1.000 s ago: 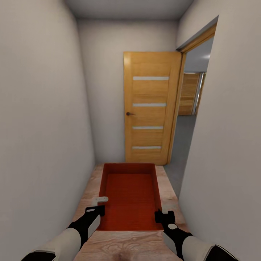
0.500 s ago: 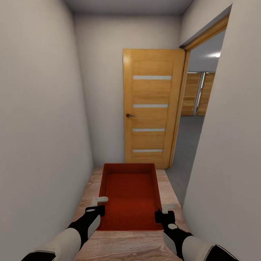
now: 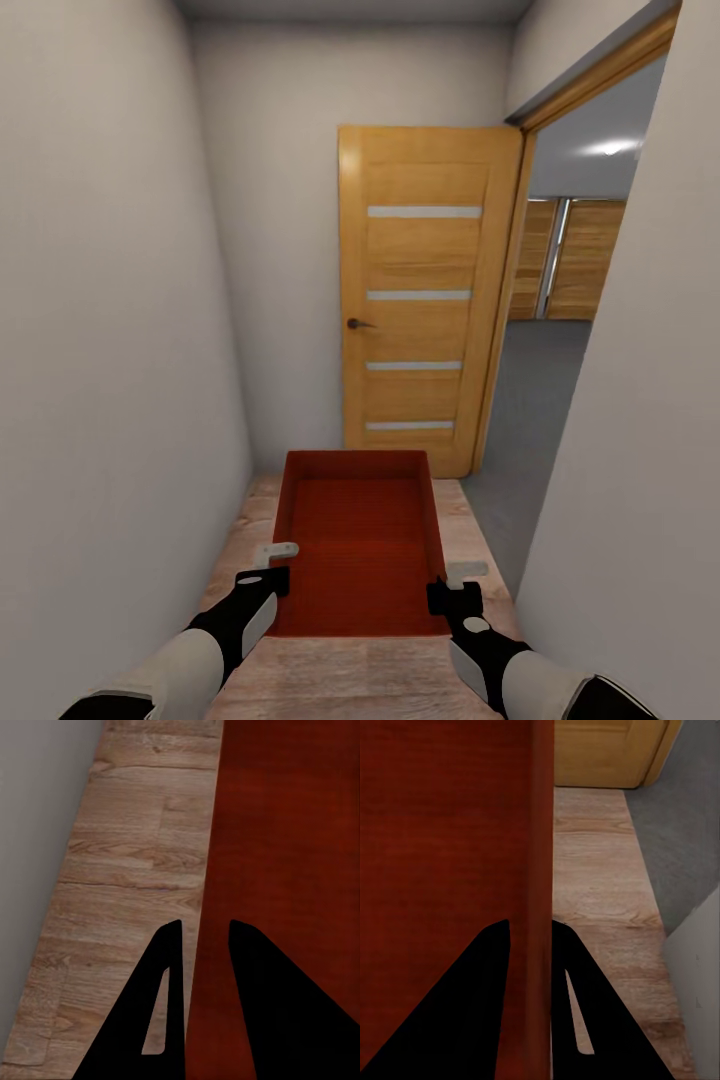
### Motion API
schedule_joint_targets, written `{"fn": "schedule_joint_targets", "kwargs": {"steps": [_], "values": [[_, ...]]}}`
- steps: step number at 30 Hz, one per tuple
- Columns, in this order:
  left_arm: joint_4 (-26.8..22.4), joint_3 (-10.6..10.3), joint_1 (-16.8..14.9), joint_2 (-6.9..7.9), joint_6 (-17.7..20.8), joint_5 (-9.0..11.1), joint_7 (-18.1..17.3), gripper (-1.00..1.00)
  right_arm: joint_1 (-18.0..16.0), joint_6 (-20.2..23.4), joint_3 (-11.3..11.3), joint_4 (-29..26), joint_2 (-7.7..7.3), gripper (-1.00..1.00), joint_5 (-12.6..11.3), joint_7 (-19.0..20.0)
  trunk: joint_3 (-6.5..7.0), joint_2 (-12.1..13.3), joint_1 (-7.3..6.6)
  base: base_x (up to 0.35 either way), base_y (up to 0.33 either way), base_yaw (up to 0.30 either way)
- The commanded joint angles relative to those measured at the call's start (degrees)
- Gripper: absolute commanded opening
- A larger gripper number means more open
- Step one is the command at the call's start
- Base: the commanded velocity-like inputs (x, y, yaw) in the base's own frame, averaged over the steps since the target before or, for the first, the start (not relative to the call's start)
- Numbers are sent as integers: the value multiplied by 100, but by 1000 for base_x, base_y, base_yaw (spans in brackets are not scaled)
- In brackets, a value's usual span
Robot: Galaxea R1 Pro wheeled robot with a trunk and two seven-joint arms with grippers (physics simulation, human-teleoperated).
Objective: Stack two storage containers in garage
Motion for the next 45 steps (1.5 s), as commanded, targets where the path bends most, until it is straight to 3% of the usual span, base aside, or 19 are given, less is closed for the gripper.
{"fn": "schedule_joint_targets", "kwargs": {"steps": [1,20,45], "values": [[-25,193,-7,332,38,346,42,-100,0,16,-191,-19,-2,-100,77,-6,-8,-5,4,322,0,0],[-25,192,-7,339,33,345,41,-100,0,16,-190,-19,2,-100,76,-6,-8,-5,4,322,0,-9],[-25,191,-8,383,35,347,49,-100,0,16,-191,-19,-4,-100,76,-6,-8,-5,4,280,106,-267]]}}
